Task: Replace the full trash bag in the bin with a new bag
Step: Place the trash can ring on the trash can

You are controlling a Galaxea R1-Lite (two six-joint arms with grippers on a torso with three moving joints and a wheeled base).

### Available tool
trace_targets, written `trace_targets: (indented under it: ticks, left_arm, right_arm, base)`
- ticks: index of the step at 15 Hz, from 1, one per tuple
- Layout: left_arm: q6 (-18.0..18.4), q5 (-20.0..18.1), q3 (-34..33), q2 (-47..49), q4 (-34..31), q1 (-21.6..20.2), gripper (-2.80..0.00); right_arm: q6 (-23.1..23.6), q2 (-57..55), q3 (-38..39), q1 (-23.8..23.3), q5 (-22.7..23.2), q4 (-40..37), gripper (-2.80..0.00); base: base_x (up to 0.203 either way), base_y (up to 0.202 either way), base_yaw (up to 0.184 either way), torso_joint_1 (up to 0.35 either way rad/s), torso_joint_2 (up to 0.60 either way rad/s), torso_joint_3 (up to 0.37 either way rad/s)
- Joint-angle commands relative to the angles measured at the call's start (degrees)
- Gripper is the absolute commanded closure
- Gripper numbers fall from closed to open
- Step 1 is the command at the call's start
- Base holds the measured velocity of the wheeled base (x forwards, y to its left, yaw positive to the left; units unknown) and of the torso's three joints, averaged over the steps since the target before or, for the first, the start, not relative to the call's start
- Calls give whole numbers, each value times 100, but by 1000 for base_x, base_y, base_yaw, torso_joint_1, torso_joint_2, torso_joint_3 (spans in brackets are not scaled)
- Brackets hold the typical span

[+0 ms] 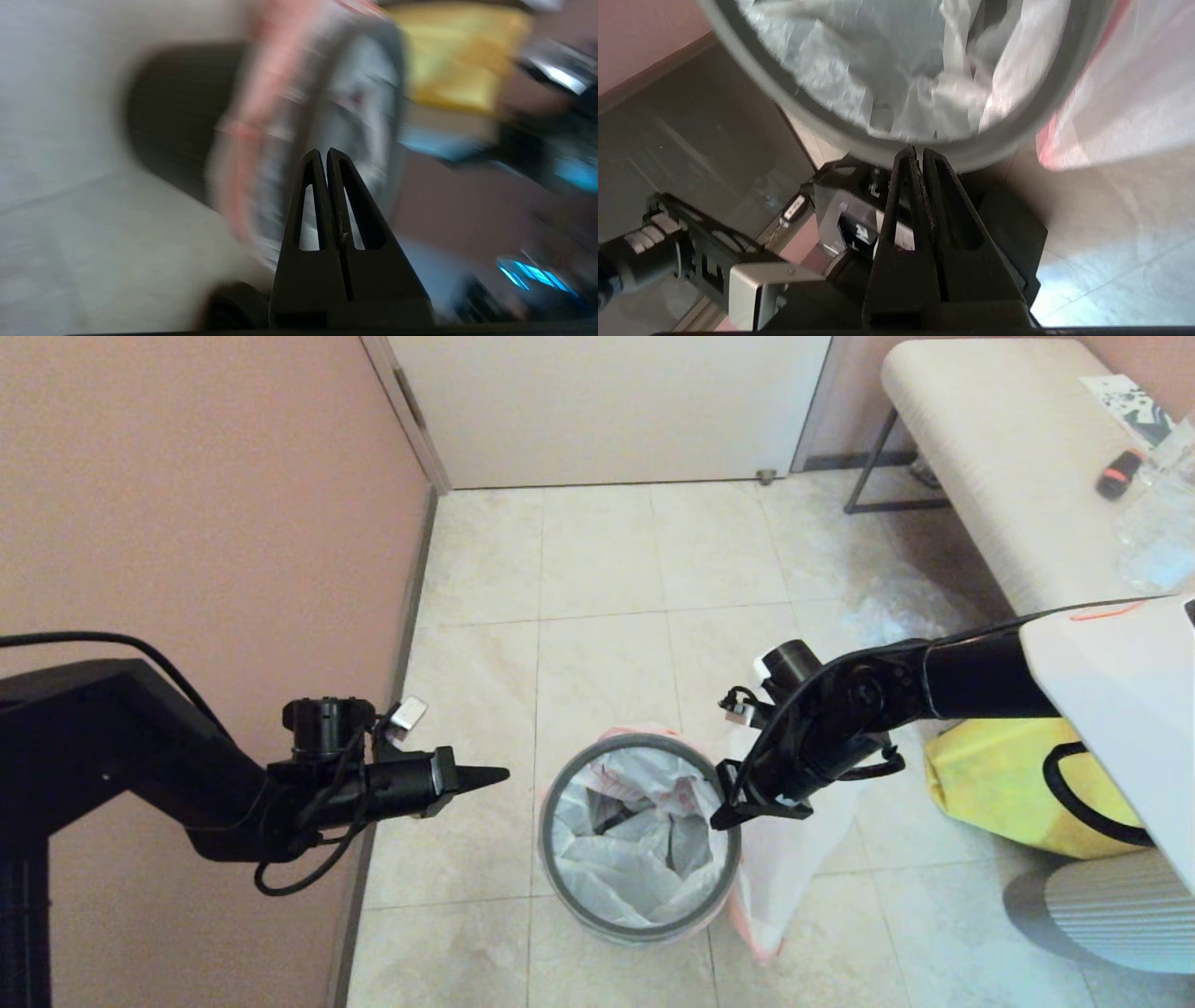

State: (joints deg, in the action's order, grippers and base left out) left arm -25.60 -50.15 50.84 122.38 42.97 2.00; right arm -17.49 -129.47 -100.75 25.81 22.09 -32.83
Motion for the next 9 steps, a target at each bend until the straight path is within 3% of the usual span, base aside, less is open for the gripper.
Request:
trace_targets:
  ticks: [1,5,9]
  left_arm:
    - [-15,-448,-81,-126,20,-24,0]
    - [-15,-566,-102,-105,-113,278,0]
    - [96,-559,-189,-26,-122,567,0]
  right_arm:
    - [-16,-512,-411,-79,88,-19,0]
    - [7,-684,-812,-281,485,-13,0]
    - [176,-685,-809,-463,577,13,0]
  base:
    - [0,0,0,0,0,0]
    - [0,0,0,0,0,0]
    - [0,0,0,0,0,0]
